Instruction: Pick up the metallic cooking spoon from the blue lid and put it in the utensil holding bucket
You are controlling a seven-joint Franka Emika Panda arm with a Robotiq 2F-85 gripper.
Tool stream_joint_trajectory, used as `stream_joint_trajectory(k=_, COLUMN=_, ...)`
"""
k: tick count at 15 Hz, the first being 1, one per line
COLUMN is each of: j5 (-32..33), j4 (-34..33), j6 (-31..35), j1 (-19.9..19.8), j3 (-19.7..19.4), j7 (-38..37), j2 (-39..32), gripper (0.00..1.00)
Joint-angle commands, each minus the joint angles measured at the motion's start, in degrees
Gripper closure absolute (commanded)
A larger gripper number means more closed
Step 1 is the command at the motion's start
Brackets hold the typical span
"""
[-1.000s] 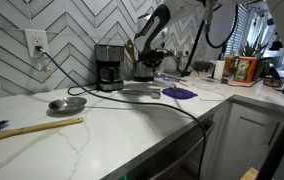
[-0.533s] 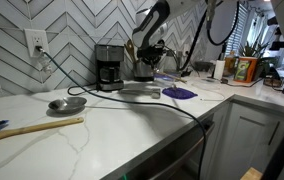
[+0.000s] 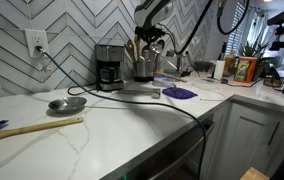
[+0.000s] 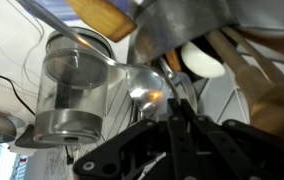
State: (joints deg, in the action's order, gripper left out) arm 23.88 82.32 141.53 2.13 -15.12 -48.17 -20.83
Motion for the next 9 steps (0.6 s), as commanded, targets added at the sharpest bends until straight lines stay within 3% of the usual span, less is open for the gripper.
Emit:
stream_joint_trajectory(k=1, j5=0.71, j4=0.53, j6=7.93, j1=0.15, j3=-1.18, j7=-5.83, j2=2.85, gripper=0.99)
stream_joint_trajectory(k=5, j5=3.09, j4=-0.04, j6=19.88, j1=0.32, j3=-4.38, j7=-14.82, j2=2.5, gripper=0.99)
stream_joint_trajectory(k=9, j5=10.3, j4=-0.55, j6=32.51, j1=2.42, j3=-12.83, j7=-29.3, j2=0.53, gripper=0.99)
